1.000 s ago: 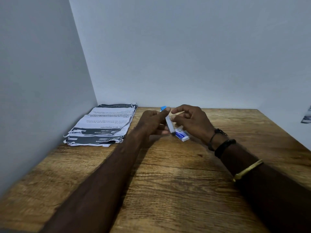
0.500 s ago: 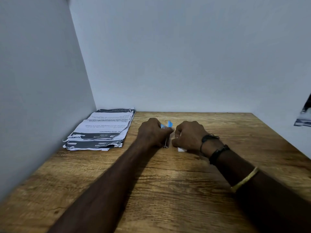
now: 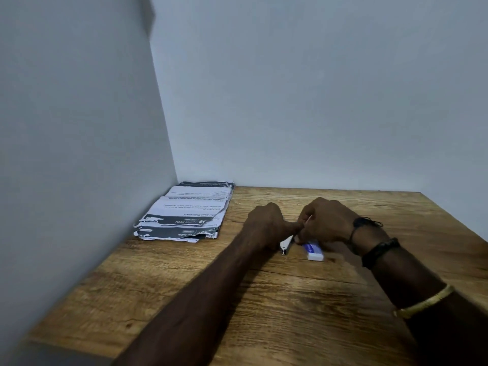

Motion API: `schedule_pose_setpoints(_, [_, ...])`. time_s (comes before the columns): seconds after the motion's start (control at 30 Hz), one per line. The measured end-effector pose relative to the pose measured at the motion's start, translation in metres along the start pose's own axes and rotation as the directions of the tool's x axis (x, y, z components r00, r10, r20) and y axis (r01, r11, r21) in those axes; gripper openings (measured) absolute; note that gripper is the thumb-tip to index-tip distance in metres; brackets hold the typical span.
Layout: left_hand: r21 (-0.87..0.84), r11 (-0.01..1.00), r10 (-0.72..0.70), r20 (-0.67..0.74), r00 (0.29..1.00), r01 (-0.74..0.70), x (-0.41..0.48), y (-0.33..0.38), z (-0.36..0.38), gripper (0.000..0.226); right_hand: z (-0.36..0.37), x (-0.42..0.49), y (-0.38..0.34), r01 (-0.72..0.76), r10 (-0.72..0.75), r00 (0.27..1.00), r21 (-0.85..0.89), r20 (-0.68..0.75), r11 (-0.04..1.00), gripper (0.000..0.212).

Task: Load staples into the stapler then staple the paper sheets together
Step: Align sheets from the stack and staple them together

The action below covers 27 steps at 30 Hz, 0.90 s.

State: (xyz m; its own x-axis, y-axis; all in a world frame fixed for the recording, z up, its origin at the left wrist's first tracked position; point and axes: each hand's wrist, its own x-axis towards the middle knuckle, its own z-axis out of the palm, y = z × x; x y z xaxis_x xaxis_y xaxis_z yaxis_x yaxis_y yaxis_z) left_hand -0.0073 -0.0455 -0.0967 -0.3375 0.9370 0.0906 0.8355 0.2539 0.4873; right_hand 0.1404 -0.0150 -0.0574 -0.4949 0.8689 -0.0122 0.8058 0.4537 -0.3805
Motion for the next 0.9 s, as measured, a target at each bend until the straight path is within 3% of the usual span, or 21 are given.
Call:
schedule_pose_setpoints(0.2, [-0.166, 0.985, -0.076, -0.224, 0.972, 0.039, 0.0, -0.025, -0.033, 0.016, 0.009, 0.025, -0.04, 0.11, -0.06, 0.945, 0.14, -0.322, 0.984, 0.006])
schedule_pose_setpoints(0.33, [-0.2, 0.972, -0.19, -0.382, 0.904, 0.12, 0.003, -0.053, -0.057, 0.013, 0.025, 0.051, -0.08, 0.168, -0.078, 0.95, 0.283, -0.303, 0.944, 0.013])
schedule_pose_setpoints(0.43, [-0.222, 0.955, -0.279, -0.446, 0.85, 0.197, 0.01, -0.078, -0.074, 0.012, 0.042, 0.079, -0.106, 0.127, -0.035, 0.975, 0.416, -0.221, 0.901, 0.015])
schedule_pose_setpoints(0.53, [-0.176, 0.946, -0.321, -0.399, 0.859, 0.272, 0.017, -0.099, -0.082, 0.011, 0.059, 0.106, -0.123, 0.025, 0.044, 0.991, 0.485, -0.13, 0.874, 0.019])
schedule_pose_setpoints(0.63, [-0.122, 0.939, -0.343, -0.307, 0.888, 0.321, 0.027, -0.114, -0.08, 0.031, 0.076, 0.124, -0.13, -0.038, 0.105, 0.99, 0.528, -0.097, 0.848, 0.022])
schedule_pose_setpoints(0.77, [-0.073, 0.94, -0.341, -0.273, 0.9, 0.334, 0.041, -0.121, -0.073, 0.047, 0.088, 0.136, -0.134, -0.057, 0.146, 0.983, 0.563, -0.114, 0.825, 0.023])
schedule_pose_setpoints(0.9, [-0.057, 0.946, -0.323, -0.266, 0.908, 0.319, 0.048, -0.121, -0.068, 0.047, 0.088, 0.14, -0.135, -0.064, 0.137, 0.986, 0.55, -0.092, 0.833, 0.021])
